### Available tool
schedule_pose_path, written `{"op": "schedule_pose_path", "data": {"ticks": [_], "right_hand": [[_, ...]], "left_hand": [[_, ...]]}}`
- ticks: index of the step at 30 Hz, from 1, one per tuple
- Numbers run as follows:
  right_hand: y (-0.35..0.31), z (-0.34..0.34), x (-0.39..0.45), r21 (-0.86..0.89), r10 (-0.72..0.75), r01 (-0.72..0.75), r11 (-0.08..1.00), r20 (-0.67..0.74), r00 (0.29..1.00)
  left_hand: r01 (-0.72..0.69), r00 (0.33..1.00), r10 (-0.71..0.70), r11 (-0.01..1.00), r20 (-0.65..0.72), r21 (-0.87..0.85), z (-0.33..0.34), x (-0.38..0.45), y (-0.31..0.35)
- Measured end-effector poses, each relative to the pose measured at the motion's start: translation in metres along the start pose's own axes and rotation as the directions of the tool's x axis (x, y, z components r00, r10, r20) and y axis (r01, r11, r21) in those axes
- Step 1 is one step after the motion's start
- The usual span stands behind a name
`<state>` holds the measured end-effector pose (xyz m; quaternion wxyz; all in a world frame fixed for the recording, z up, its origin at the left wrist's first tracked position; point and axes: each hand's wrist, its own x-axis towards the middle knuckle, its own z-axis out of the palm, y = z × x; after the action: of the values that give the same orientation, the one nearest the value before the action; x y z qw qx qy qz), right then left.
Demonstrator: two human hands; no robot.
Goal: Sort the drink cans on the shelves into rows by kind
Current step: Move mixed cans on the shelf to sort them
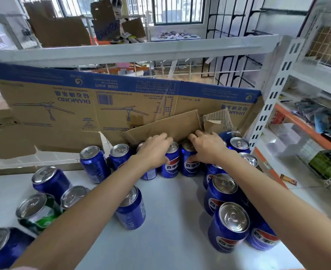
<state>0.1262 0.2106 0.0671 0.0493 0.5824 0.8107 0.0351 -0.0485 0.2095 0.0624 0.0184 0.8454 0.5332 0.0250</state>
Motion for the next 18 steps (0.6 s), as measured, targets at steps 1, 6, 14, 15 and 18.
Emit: {"op": "schedule_pose_path", "data": {"ticks": [1, 6, 14, 15, 18], "right_hand": [[0.0, 0.001, 0.0, 0.017, 0.007, -0.007, 1.0, 0.001, 1.0], [-0.003, 0.0, -0.004, 0.071, 0.039, -0.038, 0.997, -0.011, 0.999], [-0.011, -0.004, -0.011, 0.041, 0.064, -0.065, 0.997, 0.017, 0.998], [-0.011, -0.006, -0.012, 0.043, 0.067, -0.068, 0.997, 0.031, 0.997], [-0.016, -0.01, -0.018, 0.033, 0.088, -0.091, 0.995, 0.065, 0.994]], "left_hand": [[-0.013, 1.0, 0.013, 0.999, 0.007, -0.052, 0.001, -0.001, -0.004], [-0.017, 0.999, 0.008, 0.98, -0.046, -0.197, 0.011, -0.01, -0.012], [-0.075, 0.993, 0.076, 0.997, -0.095, 0.019, 0.01, -0.016, -0.015], [-0.073, 0.994, 0.071, 0.997, -0.085, -0.019, 0.007, -0.018, -0.016], [-0.062, 0.997, 0.054, 0.978, -0.048, -0.201, -0.005, -0.034, -0.023]]}}
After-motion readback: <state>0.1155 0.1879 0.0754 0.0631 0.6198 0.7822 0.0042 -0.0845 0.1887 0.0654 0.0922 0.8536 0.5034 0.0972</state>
